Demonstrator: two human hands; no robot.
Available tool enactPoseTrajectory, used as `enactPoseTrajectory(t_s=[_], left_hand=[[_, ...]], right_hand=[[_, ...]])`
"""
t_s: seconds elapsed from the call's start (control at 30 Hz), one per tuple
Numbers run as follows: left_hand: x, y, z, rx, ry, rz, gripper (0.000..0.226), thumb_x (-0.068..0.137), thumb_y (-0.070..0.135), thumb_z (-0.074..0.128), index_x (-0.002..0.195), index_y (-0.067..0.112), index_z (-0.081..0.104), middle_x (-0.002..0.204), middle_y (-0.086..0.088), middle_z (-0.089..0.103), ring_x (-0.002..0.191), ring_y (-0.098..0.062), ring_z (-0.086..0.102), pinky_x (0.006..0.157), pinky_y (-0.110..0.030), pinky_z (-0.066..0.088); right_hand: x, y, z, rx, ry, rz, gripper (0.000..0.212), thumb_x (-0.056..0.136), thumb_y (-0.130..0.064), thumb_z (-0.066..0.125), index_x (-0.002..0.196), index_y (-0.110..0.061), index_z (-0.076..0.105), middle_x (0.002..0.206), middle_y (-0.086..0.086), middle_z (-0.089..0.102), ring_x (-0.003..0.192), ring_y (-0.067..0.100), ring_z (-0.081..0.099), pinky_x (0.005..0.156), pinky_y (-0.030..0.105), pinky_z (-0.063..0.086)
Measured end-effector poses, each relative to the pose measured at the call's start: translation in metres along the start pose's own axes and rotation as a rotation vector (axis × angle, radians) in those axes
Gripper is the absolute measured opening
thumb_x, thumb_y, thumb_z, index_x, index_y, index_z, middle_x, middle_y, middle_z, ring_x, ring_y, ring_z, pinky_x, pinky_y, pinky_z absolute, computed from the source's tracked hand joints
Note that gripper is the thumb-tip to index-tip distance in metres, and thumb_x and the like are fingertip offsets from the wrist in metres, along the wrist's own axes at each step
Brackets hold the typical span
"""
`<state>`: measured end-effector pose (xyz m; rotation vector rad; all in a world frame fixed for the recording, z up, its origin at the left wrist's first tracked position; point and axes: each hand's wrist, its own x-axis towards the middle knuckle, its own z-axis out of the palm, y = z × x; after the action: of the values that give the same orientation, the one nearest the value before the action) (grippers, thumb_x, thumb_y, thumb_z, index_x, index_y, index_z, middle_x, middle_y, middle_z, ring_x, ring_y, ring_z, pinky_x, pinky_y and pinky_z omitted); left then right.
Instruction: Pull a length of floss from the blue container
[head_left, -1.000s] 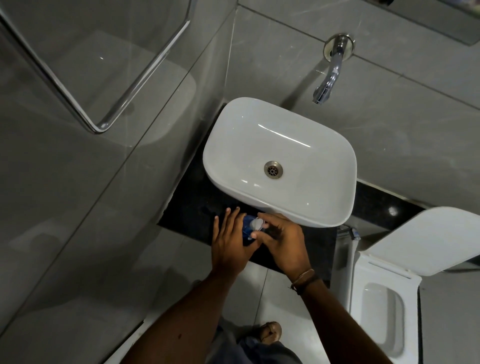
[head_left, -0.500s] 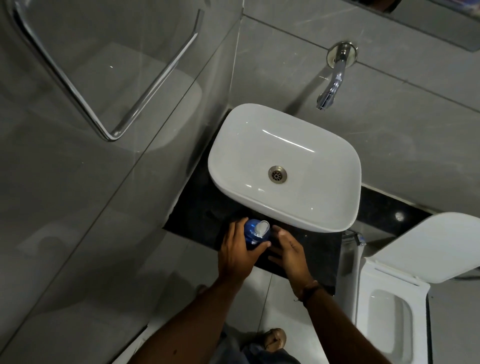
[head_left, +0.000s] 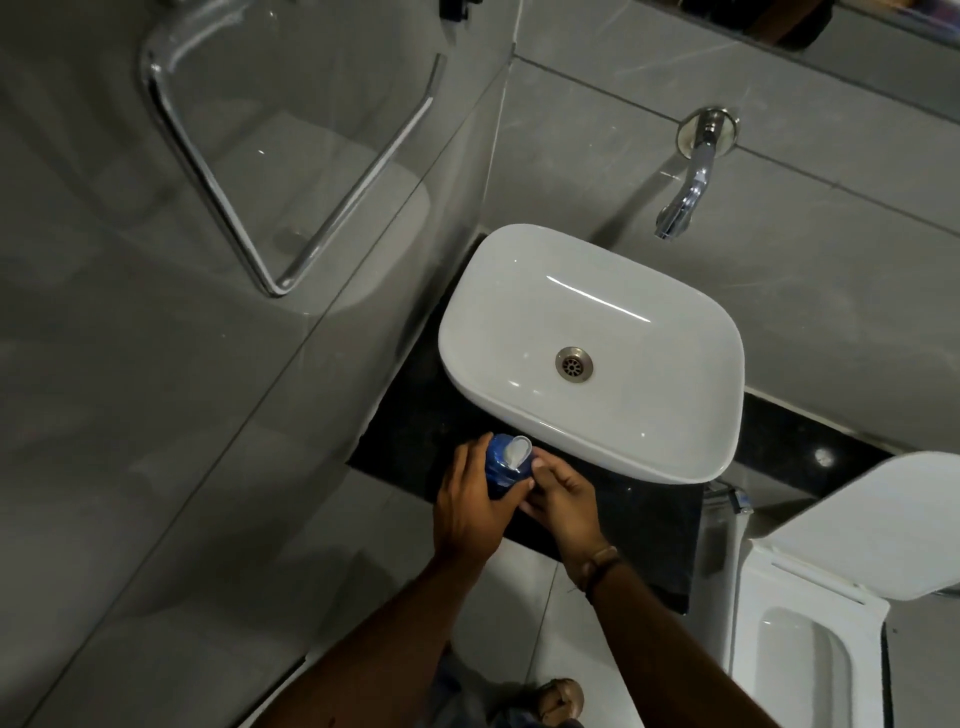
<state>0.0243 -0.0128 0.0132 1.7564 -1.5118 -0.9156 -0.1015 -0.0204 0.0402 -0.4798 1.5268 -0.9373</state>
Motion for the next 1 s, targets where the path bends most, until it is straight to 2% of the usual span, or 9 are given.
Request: enactPoseTrajectory(t_s=[0.1, 0.23, 0.33, 0.47, 0.57, 0.63, 0.7, 0.9, 1.0], left_hand=[[0.013, -0.01, -0.022, 0.009, 0.064, -0.021, 0.078, 0.081, 0.05, 0.079, 0.146, 0.018, 0.049, 0.142, -0.004, 0.056, 0.128, -0.025, 0.057, 0.096, -0.045, 0.056], [0.028, -0.028, -0.051, 0.018, 0.12, -0.041, 0.078, 0.081, 0.049, 0.079, 0.146, 0.02, 0.048, 0.142, -0.002, 0.056, 0.127, -0.024, 0.058, 0.094, -0.04, 0.055], [0.036, -0.04, -0.066, 0.012, 0.128, -0.07, 0.078, 0.081, 0.05, 0.079, 0.147, 0.023, 0.047, 0.143, 0.0, 0.055, 0.128, -0.022, 0.057, 0.09, -0.033, 0.052], [0.044, -0.053, -0.076, 0.018, 0.137, -0.1, 0.079, 0.08, 0.049, 0.08, 0.147, 0.023, 0.047, 0.143, -0.001, 0.056, 0.127, -0.02, 0.057, 0.091, -0.026, 0.045], [0.048, -0.06, -0.078, 0.02, 0.13, -0.101, 0.079, 0.081, 0.049, 0.079, 0.148, 0.023, 0.045, 0.142, 0.0, 0.056, 0.126, -0.02, 0.058, 0.094, -0.031, 0.05], [0.049, -0.063, -0.078, 0.022, 0.123, -0.103, 0.079, 0.081, 0.049, 0.079, 0.148, 0.022, 0.045, 0.141, -0.001, 0.056, 0.126, -0.02, 0.058, 0.095, -0.036, 0.054], [0.047, -0.066, -0.078, 0.023, 0.128, -0.099, 0.078, 0.082, 0.048, 0.078, 0.147, 0.021, 0.046, 0.14, -0.002, 0.057, 0.124, -0.021, 0.059, 0.095, -0.038, 0.055], [0.049, -0.071, -0.076, 0.024, 0.144, -0.092, 0.078, 0.082, 0.047, 0.08, 0.147, 0.021, 0.047, 0.14, -0.001, 0.057, 0.124, -0.019, 0.06, 0.095, -0.04, 0.057], [0.048, -0.07, -0.078, 0.014, 0.141, -0.1, 0.082, 0.08, 0.052, 0.077, 0.149, 0.025, 0.043, 0.142, 0.001, 0.056, 0.126, -0.02, 0.059, 0.096, -0.04, 0.057]], right_hand=[[0.009, -0.004, 0.03, -0.012, -0.039, 0.013, 0.034, 0.107, -0.017, 0.057, 0.138, -0.008, 0.067, 0.12, 0.014, 0.075, 0.117, 0.03, 0.072, 0.099, 0.045, 0.061], [0.018, -0.005, 0.074, -0.041, -0.077, 0.03, 0.032, 0.107, -0.021, 0.057, 0.136, -0.012, 0.069, 0.121, 0.012, 0.077, 0.102, 0.02, 0.073, 0.08, 0.028, 0.06], [0.025, -0.003, 0.097, -0.067, -0.083, 0.05, 0.031, 0.107, -0.022, 0.057, 0.135, -0.014, 0.069, 0.112, 0.009, 0.077, 0.096, 0.017, 0.073, 0.073, 0.025, 0.059], [0.034, 0.001, 0.115, -0.062, -0.088, 0.056, 0.032, 0.107, -0.021, 0.058, 0.136, -0.011, 0.068, 0.12, 0.015, 0.075, 0.104, 0.025, 0.071, 0.084, 0.034, 0.061], [0.039, 0.006, 0.123, -0.059, -0.074, 0.066, 0.032, 0.107, -0.019, 0.058, 0.136, -0.011, 0.068, 0.114, 0.014, 0.075, 0.1, 0.027, 0.071, 0.098, 0.047, 0.06], [0.041, 0.009, 0.125, -0.06, -0.069, 0.075, 0.032, 0.107, -0.018, 0.058, 0.137, -0.009, 0.067, 0.12, 0.019, 0.075, 0.102, 0.029, 0.071, 0.104, 0.052, 0.058], [0.042, 0.011, 0.125, -0.085, -0.07, 0.068, 0.032, 0.107, -0.018, 0.058, 0.137, -0.01, 0.067, 0.124, 0.021, 0.074, 0.104, 0.029, 0.071, 0.102, 0.051, 0.059], [0.041, 0.012, 0.125, -0.068, -0.068, 0.065, 0.033, 0.107, -0.018, 0.057, 0.137, -0.01, 0.066, 0.111, 0.013, 0.073, 0.101, 0.028, 0.07, 0.1, 0.05, 0.058], [0.037, 0.009, 0.127, -0.077, -0.072, 0.071, 0.035, 0.107, -0.019, 0.057, 0.14, -0.011, 0.064, 0.118, 0.016, 0.073, 0.102, 0.027, 0.069, 0.094, 0.045, 0.06]])
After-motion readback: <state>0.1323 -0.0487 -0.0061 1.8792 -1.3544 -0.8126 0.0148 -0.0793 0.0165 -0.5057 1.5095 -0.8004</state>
